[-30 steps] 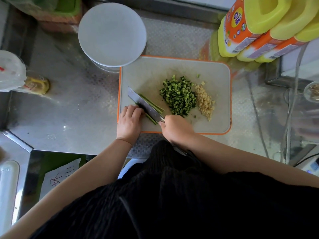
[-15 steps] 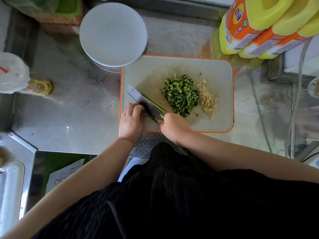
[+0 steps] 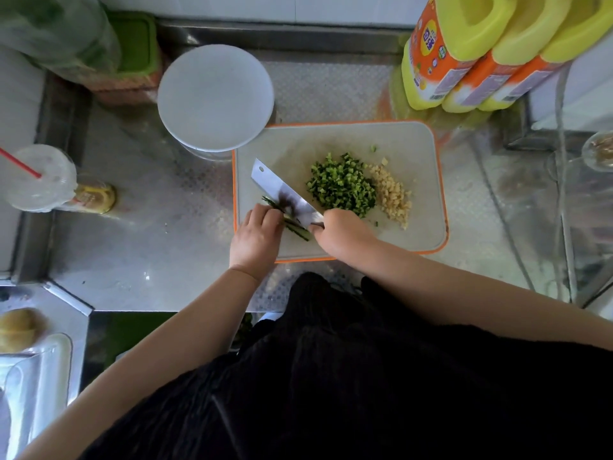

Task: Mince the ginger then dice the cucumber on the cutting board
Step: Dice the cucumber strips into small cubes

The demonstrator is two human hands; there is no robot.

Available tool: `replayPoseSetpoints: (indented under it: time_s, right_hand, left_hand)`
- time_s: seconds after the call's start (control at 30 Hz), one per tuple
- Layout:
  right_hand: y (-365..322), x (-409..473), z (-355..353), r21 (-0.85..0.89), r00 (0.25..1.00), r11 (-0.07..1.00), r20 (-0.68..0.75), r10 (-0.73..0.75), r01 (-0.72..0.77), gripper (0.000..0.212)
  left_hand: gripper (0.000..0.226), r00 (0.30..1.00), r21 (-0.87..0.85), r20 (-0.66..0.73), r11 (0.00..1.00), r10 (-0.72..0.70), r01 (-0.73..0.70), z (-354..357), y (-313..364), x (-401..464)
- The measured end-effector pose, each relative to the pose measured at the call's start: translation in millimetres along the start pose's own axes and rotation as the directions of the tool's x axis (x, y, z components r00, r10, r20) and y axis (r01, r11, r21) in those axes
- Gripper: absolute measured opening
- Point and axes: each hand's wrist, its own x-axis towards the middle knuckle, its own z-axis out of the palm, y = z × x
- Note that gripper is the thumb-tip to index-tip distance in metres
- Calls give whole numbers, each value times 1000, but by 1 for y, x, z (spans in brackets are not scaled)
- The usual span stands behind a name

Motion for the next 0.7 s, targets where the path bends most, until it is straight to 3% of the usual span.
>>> replayPoseSetpoints:
  time_s: [0.07,0.17,0.23,0.37,0.43,0.5,0.6,0.7]
  right_hand:
    - [0,-3,-1,-22,999,999,22,-35,35,41]
    - [-1,-9,1,-33,997,997,39,-69,70,35]
    - [-3,-12,0,4,997,998,24,-66,66,31]
    - [-4,-12,-5,65,995,993,-14,-102,102,34]
    - [-1,-13,-7,64,990,988,-28,-136,138,33]
    - [1,-17,-7,40,986,985,-13,-169,169,27]
    - [5,-23,-6,-5,982,983,43,-185,185,19]
    - [8,-30,0,-5,973,977,98,-210,211,33]
  left_hand:
    - [16,998,-16,-69,1000,14,-15,-4,4,-1]
    - [27,979,63,-110,984,173,-167,-10,11,-5]
    - [29,970,111,-36,965,242,-237,-13,13,-8]
    - [35,966,158,151,959,211,-234,-14,5,-17]
    - [24,978,133,97,972,183,-195,-18,5,-19]
    - [15,985,80,-42,983,168,-164,-26,9,-19]
    - [16,969,30,-203,990,140,-136,-44,18,-12]
    - [14,988,43,-138,997,74,-69,-63,27,3]
